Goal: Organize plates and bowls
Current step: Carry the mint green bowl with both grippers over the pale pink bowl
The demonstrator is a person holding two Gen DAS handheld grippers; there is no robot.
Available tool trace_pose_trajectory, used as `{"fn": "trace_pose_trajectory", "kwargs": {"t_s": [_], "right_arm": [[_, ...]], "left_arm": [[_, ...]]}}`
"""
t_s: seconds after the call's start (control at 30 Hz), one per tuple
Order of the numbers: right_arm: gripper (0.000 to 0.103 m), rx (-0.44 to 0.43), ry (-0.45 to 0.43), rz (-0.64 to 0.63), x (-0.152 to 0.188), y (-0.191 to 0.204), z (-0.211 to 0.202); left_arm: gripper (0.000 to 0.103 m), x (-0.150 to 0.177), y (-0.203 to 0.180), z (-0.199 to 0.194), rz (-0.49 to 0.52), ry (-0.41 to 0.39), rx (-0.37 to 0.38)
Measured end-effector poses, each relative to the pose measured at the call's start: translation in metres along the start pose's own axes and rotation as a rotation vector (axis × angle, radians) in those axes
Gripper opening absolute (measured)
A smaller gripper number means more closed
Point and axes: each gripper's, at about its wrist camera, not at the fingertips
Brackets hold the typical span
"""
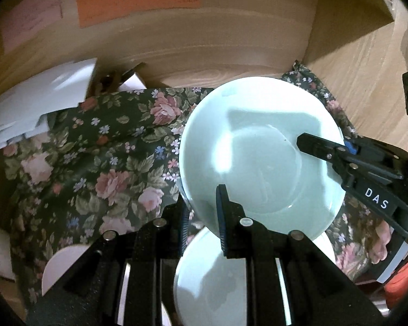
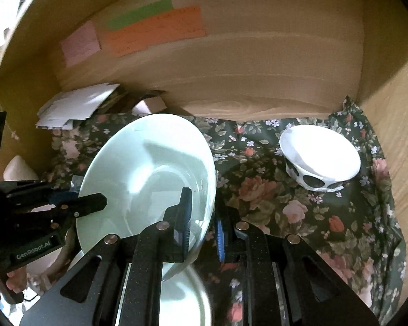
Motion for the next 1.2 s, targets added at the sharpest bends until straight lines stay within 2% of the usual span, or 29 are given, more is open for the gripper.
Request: {"fn": "trace_pose_trajectory", "kwargs": {"t_s": [0.27, 0.63, 1.0, 1.2], "right_arm": [[0.014, -0.008, -0.032, -0.022, 0.021, 0.017, -0.025], [0.014, -0.045, -0.036, -0.06, 0.045, 0.055, -0.038], [0.014, -0.114, -0.011, -0.116, 0.062, 0.102, -0.027], [0.014, -0.158, 0.031, -0.147, 0.07, 0.128, -0.01]], "left_arm": [[0.018, 0.028, 0.003, -0.03, -0.025, -0.031, -0.014], [0.018, 0.076, 0.02, -0.065, -0.101, -0.073, -0.025], [0.018, 0.117, 0.055, -0.096, -0.19, -0.09, -0.081], [0.018, 0.136, 0.077, -0.109, -0.248, -0.081, -0.114]]}}
Point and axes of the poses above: each gripper's, at about its wrist camera, not at the fingertips, and z roughly the way its jaws point, y to its left, x to its underside, and after that the axes turned 13 degrees about z, right-handed
